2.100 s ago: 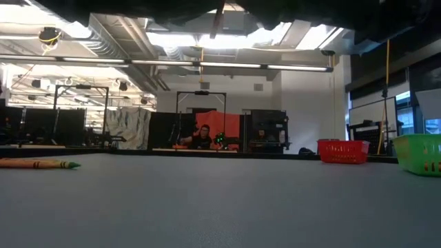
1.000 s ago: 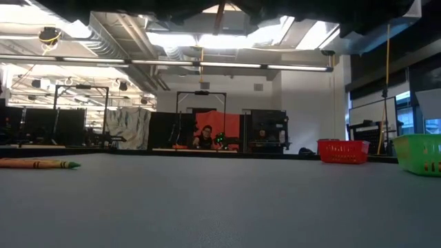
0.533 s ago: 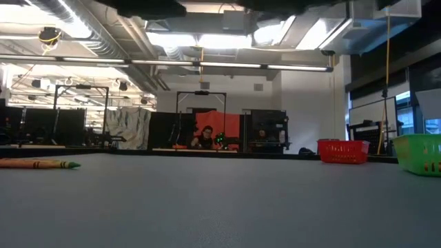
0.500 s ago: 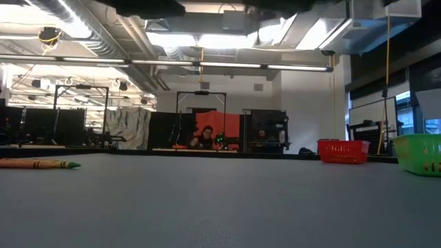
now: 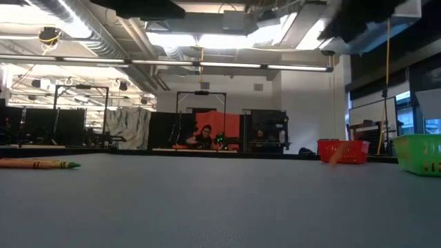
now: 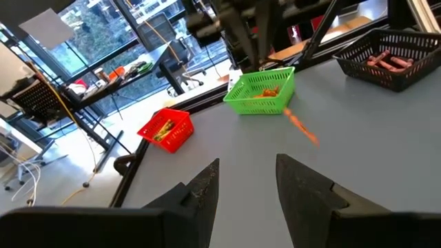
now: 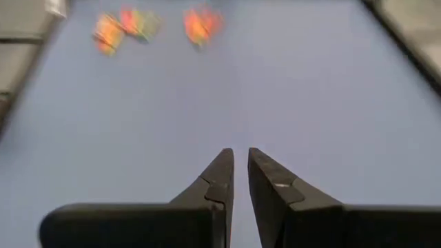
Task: Sort crayons
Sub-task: Put the orange crayon into the green bin
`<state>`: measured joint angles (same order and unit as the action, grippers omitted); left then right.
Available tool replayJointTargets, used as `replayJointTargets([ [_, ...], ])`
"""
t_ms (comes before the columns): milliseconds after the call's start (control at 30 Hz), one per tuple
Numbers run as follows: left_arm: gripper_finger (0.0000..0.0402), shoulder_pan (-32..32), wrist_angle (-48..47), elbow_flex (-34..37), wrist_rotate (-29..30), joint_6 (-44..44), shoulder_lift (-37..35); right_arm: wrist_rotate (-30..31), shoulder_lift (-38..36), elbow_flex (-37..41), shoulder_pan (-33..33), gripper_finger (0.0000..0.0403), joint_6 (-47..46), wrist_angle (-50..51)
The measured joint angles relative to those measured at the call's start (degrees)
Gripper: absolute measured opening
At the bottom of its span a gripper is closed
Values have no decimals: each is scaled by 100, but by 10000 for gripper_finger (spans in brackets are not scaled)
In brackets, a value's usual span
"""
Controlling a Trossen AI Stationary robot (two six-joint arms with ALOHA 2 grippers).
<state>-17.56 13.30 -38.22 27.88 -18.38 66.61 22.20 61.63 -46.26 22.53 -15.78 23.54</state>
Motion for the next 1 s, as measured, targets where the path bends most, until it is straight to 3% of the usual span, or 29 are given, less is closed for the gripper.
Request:
replayJointTargets([
  [167, 128, 2, 0, 0, -6, -1, 0, 59, -38, 0, -3, 44, -1183, 1172],
  [300, 128, 2, 3, 0, -11, -1, 0, -32, 31, 2, -5, 44, -1599, 1381],
  [500, 128, 2, 15, 0, -11, -3, 0, -630, 286, 4, -5, 61, -1683, 1457],
  [767, 128, 2, 20, 0, -35, 7, 2, -1684, 1328, 4, -5, 169, -1275, 1565],
  [1000, 128, 2, 20, 0, -35, 20, 2, -1678, 2098, 4, -5, 191, -549, 1733],
])
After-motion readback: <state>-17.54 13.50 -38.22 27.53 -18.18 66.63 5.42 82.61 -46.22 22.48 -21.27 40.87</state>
